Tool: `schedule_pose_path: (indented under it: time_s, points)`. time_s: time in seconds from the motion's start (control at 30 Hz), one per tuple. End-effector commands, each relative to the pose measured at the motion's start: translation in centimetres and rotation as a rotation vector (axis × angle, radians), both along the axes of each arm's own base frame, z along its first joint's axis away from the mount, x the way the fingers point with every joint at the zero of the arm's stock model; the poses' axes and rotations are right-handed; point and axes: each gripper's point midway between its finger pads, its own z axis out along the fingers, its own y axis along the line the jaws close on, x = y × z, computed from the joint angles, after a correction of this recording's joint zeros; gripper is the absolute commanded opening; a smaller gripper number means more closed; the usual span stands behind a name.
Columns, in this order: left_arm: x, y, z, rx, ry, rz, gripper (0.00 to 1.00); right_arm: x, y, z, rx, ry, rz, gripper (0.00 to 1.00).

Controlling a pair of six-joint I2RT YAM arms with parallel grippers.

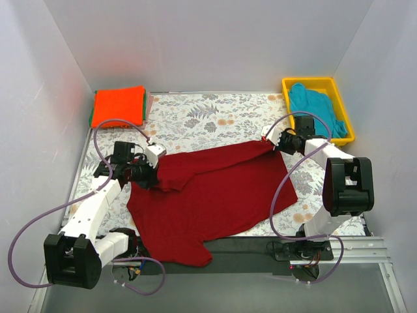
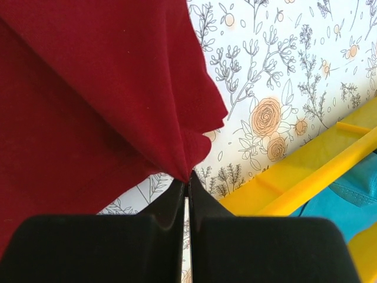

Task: Fold and stack the t-shirts
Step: Fold the tshirt

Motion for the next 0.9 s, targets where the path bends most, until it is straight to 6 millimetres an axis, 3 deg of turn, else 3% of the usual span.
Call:
schedule_pose_path:
  time_s: [0.0, 0.1, 0.33, 0.53, 0.57, 0.63, 0.67, 0.77, 0.87]
  points:
    - [0.8, -1.0, 2.3, -0.052, -0.026, -0.002, 0.0, 2.8, -0.5, 2.9, 0.007, -0.063, -0.038, 0.01]
    - [1.5, -0.9, 3.2, -0.053, -0.049, 0.014, 0.0, 4.3, -0.5, 4.7, 0.031, -0.1, -0.054, 0.01]
    - [4.6, -0.4, 5.4, -0.05, -0.127, 0.096, 0.0, 6.7, 0.3, 5.9, 0.092, -0.111, -0.073, 0.01]
    - [12.1, 3.2, 9.8, -0.06, -0.267, 0.263, 0.0, 8.3, 0.9, 5.9, 0.125, -0.106, -0.099, 0.01]
    - [13.2, 4.7, 10.4, -0.072, -0.277, 0.314, 0.0, 8.9, 1.2, 6.4, 0.143, -0.112, -0.111, 0.01]
    - [15.4, 5.1, 12.6, -0.094, -0.327, 0.32, 0.0, 9.7, 1.5, 6.3, 0.155, -0.115, -0.118, 0.01]
    - [16.3, 5.3, 12.3, -0.095, -0.316, 0.325, 0.0, 9.9, 1.8, 6.3, 0.16, -0.113, -0.119, 0.01]
    - [18.0, 5.1, 12.9, -0.11, -0.329, 0.316, 0.0, 10.8, 2.6, 6.1, 0.162, -0.118, -0.112, 0.01]
    - [18.3, 4.8, 12.9, -0.119, -0.326, 0.297, 0.0, 11.4, 3.2, 5.8, 0.158, -0.117, -0.104, 0.01]
